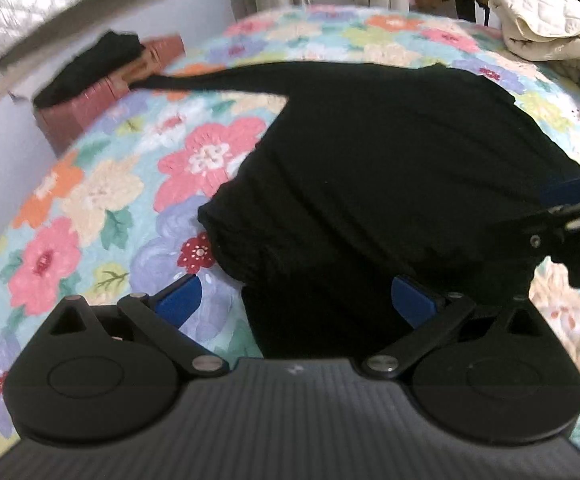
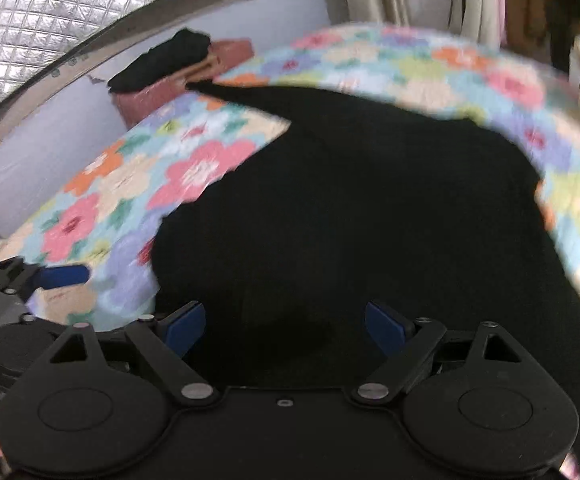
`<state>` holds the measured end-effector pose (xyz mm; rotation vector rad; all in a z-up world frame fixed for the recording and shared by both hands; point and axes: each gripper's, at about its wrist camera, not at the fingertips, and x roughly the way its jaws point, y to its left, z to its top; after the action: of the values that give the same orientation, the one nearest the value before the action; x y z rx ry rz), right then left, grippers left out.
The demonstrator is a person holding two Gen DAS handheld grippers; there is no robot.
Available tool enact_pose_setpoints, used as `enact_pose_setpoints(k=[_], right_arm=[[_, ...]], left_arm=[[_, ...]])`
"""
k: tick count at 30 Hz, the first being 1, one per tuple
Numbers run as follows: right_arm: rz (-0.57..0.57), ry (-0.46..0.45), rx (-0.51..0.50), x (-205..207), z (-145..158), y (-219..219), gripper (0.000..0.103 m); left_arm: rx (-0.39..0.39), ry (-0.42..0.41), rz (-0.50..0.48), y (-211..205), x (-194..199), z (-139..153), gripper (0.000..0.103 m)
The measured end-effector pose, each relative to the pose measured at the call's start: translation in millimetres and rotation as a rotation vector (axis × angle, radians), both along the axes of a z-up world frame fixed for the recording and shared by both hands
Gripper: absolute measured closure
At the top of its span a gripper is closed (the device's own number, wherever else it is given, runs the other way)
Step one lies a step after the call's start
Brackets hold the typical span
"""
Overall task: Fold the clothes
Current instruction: 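Lay the garment flat on the bedspread and open both grippers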
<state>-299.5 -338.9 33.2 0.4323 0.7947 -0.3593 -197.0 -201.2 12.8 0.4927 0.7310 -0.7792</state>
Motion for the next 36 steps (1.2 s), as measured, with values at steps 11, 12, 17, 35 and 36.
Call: enact_pose_setpoints(k=[11,12,17,35,36], right_arm=[[-0.057,0.052,-0.041,-52,6,25,0.012],[-0.065,0.06,-0.041,-57,6,26,0.012],[-0.104,0.097,-0.045,-80,8,31,0.012],[-0.166,0.092,-0.183,-122,22,57,0.012],[-0.17,0.092,-0.186,-122,22,56,0.012]], left_arm=[[0.009,-0.103,-0.123,6,-57,7,0.0],[0.011,-0.129,-0.131,7,-62,9,0.0],[0.002,-0.097,-0.163,11,-77,17,0.0],[-0.004,-0.058,-0.217,13,-107,26,0.0],[-0.004,-0.052,-0.219,13,-107,26,0.0]])
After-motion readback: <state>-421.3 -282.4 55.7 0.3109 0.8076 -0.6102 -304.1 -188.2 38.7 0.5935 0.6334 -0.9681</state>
